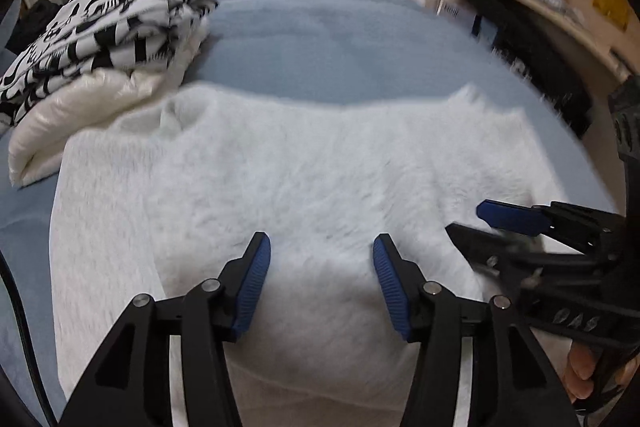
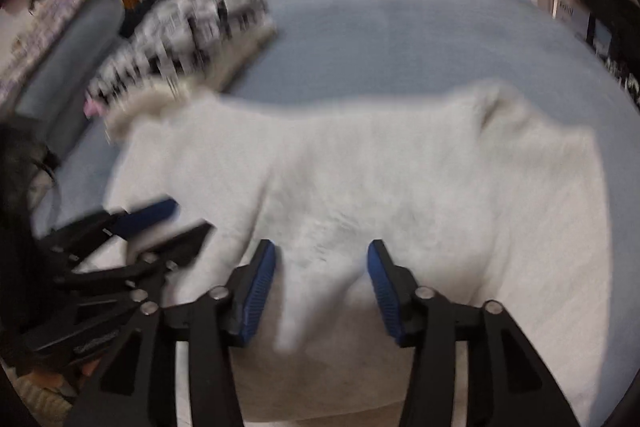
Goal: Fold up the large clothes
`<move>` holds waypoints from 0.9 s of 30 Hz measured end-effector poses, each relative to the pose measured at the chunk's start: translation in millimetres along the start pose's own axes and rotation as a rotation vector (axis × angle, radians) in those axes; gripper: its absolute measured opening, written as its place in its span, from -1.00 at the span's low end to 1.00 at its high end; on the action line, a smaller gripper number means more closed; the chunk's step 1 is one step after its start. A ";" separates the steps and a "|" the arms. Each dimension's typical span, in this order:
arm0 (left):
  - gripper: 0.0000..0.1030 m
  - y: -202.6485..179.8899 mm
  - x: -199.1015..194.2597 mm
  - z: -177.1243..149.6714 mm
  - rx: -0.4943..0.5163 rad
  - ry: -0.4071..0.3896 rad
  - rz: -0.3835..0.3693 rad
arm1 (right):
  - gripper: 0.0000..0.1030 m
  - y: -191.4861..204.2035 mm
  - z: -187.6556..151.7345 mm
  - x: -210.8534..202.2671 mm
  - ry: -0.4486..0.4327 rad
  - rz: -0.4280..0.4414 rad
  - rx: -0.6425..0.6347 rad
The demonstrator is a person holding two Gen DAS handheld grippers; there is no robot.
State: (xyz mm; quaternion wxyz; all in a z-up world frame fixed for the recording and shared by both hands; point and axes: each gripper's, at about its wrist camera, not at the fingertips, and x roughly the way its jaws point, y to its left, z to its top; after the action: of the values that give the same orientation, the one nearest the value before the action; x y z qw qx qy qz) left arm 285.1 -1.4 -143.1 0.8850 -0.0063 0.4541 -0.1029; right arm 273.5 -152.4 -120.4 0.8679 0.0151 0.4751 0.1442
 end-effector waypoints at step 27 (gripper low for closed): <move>0.05 28.5 -80.2 -45.7 -0.250 0.011 0.002 | 0.11 9.8 -51.2 -50.4 -0.020 -0.063 0.035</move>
State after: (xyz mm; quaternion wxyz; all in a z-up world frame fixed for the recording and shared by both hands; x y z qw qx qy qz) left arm 207.9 45.4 -108.6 0.8749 -0.1154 0.4683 -0.0445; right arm 203.2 -162.0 -105.5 0.8764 0.0167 0.4689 0.1084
